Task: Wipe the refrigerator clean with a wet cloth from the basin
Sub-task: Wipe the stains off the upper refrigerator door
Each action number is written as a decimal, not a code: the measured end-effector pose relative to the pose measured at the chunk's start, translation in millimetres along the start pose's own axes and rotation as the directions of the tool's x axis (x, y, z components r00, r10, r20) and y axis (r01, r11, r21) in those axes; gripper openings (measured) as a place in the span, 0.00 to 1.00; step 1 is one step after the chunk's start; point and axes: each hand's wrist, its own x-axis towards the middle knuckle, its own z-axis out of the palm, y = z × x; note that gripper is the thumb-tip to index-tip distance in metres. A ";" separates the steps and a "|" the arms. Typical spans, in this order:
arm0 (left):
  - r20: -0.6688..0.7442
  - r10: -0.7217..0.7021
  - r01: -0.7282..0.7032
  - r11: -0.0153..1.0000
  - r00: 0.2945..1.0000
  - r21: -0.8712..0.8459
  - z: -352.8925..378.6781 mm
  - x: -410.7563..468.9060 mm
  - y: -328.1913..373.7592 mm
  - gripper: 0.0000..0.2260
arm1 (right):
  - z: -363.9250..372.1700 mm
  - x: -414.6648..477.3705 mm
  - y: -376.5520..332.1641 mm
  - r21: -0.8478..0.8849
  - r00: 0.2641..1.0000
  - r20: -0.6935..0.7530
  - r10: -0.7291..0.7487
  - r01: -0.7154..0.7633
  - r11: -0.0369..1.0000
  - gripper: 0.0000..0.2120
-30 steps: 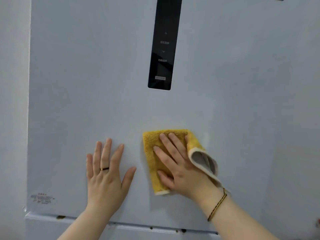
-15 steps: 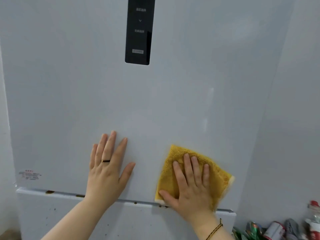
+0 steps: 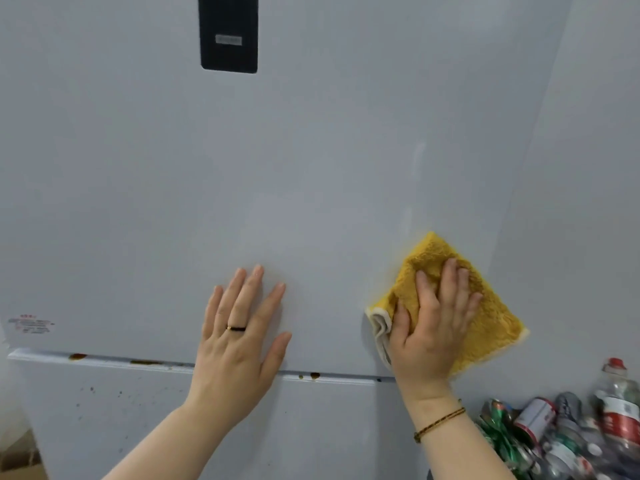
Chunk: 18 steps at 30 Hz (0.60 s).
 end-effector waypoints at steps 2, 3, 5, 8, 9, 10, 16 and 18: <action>0.006 0.069 -0.068 0.996 0.998 -0.058 14.5 -11.6 21.5 0.20 | -5.9 -8.4 12.9 0.068 0.998 0.039 -0.041 0.039 0.997 0.16; 0.016 0.093 -0.091 0.993 0.996 -0.073 19.6 -17.6 28.7 0.19 | -8.4 -11.4 15.2 0.109 0.997 0.057 -0.056 0.050 0.993 0.15; 0.058 0.140 -0.135 0.987 0.988 -0.087 30.9 -32.7 46.3 0.18 | -19.7 -22.9 26.8 0.216 0.993 0.111 -0.045 0.020 0.976 0.13; 0.155 0.202 -0.194 0.979 0.967 -0.063 52.3 -57.2 68.9 0.19 | -48.4 -37.5 50.4 0.412 0.876 0.280 0.392 -0.479 0.775 0.14; 0.187 0.206 -0.205 0.978 0.961 -0.028 57.9 -63.4 72.1 0.20 | -57.2 -37.5 56.0 0.437 0.700 0.368 0.612 -0.711 0.551 0.12; 0.209 0.205 -0.214 0.977 0.956 0.020 63.5 -68.2 75.4 0.22 | -65.8 -40.1 64.8 0.422 0.458 0.453 0.765 -0.866 0.269 0.10; 0.224 0.204 -0.245 0.954 0.953 0.174 77.2 -75.0 76.4 0.25 | -83.2 -86.8 86.3 0.213 -0.183 0.775 0.605 -0.826 -0.522 0.24; 0.220 0.209 -0.253 0.948 0.953 0.192 78.7 -76.2 76.1 0.26 | -79.9 -92.6 86.3 0.239 -0.102 0.777 0.621 -0.865 -0.441 0.20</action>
